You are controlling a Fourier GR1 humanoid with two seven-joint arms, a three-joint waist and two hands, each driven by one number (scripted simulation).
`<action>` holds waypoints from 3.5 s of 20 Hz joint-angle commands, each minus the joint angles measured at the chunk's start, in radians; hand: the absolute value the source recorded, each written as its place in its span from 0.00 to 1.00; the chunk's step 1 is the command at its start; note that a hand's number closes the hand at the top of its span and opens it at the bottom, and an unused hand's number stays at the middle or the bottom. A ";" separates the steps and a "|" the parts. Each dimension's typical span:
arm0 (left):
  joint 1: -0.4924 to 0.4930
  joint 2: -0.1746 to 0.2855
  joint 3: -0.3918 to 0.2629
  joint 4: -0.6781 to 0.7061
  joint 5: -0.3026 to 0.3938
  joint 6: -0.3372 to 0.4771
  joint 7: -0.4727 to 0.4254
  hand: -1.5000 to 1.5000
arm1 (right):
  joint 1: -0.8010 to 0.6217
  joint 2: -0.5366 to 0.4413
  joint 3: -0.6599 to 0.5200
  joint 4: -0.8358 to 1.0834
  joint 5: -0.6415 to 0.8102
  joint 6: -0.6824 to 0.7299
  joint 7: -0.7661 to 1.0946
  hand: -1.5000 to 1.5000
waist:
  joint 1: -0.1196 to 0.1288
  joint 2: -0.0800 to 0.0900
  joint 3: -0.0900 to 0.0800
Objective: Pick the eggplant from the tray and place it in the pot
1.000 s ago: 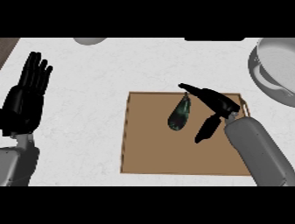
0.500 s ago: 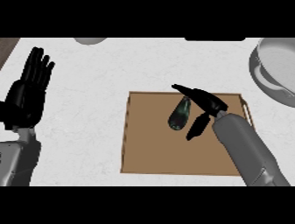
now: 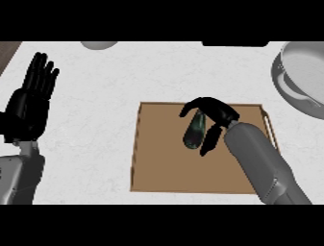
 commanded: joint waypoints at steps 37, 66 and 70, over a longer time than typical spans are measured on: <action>-0.050 -0.041 -0.037 0.000 -0.027 -0.011 0.024 0.50 | -0.551 -0.209 -0.149 0.209 0.764 -0.762 1.459 1.00 | 0.074 0.035 0.008; -0.001 -0.035 0.001 -0.084 -0.015 0.000 0.075 0.50 | -0.221 -0.532 -0.470 0.370 0.538 -1.000 0.965 1.00 | 0.022 0.018 0.012; -0.008 0.020 0.061 -0.013 0.021 -0.065 0.017 0.50 | -0.244 -0.539 -0.505 0.428 0.507 -0.967 0.956 1.00 | 0.024 0.021 0.011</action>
